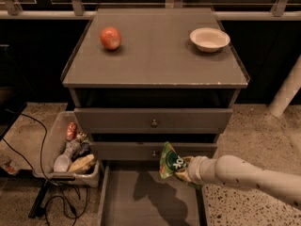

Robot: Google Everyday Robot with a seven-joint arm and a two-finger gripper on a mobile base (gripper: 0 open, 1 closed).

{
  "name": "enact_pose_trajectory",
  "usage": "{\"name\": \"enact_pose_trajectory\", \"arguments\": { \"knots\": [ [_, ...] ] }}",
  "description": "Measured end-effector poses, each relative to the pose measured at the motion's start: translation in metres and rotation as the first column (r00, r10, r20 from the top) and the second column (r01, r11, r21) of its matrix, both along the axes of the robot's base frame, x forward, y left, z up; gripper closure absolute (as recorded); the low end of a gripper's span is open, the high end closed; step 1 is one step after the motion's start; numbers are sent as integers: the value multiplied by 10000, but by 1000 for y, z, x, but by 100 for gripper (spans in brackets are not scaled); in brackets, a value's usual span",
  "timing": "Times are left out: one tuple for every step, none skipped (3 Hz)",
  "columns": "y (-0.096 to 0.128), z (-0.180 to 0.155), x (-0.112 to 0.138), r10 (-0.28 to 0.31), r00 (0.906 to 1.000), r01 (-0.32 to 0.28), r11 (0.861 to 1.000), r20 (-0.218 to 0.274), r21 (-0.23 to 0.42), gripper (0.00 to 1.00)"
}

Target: Place green rice chip bag into bottom drawer

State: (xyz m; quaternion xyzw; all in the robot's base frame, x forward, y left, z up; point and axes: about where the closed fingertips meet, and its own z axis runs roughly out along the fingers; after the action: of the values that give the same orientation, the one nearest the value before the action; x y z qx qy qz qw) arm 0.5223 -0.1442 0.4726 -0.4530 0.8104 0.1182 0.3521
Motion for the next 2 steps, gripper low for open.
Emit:
{"name": "enact_pose_trajectory", "arguments": {
  "knots": [
    [4,-68,10,-358,9991,359,9993,-208,65,100],
    [6,-121,13,-626,9978,625,9980,-207,-32,100]
  ]
}}
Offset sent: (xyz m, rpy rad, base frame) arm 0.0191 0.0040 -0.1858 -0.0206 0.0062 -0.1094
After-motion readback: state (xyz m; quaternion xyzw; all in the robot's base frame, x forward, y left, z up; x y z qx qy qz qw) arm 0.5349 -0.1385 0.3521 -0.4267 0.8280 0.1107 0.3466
